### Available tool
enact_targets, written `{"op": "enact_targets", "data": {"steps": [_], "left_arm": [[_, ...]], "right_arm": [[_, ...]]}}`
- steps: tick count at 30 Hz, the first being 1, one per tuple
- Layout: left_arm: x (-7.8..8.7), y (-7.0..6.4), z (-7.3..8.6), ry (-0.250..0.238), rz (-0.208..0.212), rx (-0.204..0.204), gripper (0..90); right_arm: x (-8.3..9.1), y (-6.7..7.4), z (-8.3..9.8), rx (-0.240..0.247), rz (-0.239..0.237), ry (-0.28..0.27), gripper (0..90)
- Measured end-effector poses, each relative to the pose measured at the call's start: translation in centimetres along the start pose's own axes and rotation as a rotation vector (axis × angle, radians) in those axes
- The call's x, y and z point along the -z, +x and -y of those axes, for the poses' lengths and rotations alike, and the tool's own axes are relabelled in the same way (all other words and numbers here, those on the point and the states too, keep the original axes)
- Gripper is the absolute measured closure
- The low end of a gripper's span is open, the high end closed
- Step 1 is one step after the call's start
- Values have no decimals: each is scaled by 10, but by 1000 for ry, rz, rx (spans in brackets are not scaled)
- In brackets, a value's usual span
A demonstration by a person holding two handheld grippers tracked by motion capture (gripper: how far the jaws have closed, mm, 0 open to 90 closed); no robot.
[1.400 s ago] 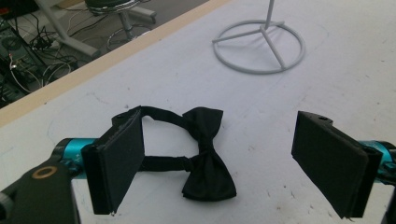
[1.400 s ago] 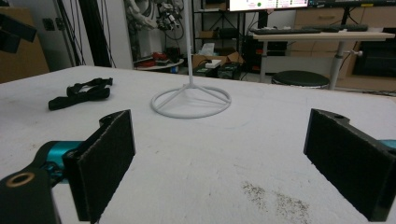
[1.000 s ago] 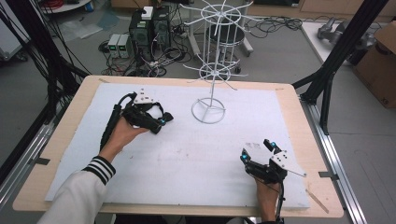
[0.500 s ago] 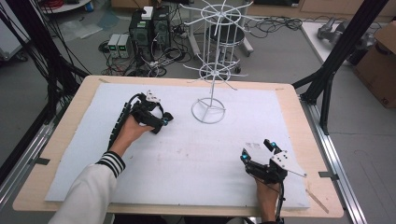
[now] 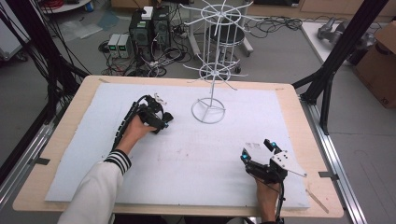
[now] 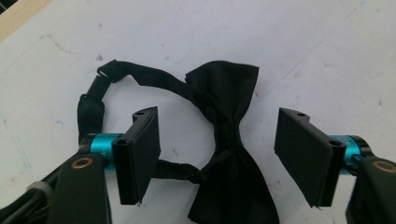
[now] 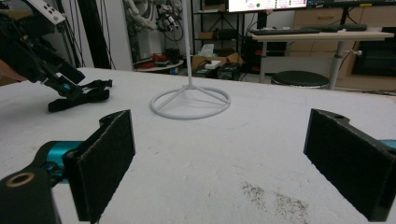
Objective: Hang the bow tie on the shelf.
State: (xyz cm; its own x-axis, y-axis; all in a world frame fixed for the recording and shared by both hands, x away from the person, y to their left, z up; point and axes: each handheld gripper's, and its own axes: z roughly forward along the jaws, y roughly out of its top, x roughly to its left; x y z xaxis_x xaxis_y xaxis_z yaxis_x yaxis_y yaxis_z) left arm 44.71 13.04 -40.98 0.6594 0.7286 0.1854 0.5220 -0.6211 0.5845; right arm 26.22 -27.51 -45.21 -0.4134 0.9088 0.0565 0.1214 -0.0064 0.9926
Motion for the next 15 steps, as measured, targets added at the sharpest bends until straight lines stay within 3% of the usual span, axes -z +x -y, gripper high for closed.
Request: {"op": "enact_targets", "data": {"steps": [9,15], "left_arm": [[-5,0,1,23,24,8,506],[-7,1,2,31,33,21,557]], "right_arm": [[0,0,0,-2,0,2,79],[0,0,0,-5,0,2,79]]}}
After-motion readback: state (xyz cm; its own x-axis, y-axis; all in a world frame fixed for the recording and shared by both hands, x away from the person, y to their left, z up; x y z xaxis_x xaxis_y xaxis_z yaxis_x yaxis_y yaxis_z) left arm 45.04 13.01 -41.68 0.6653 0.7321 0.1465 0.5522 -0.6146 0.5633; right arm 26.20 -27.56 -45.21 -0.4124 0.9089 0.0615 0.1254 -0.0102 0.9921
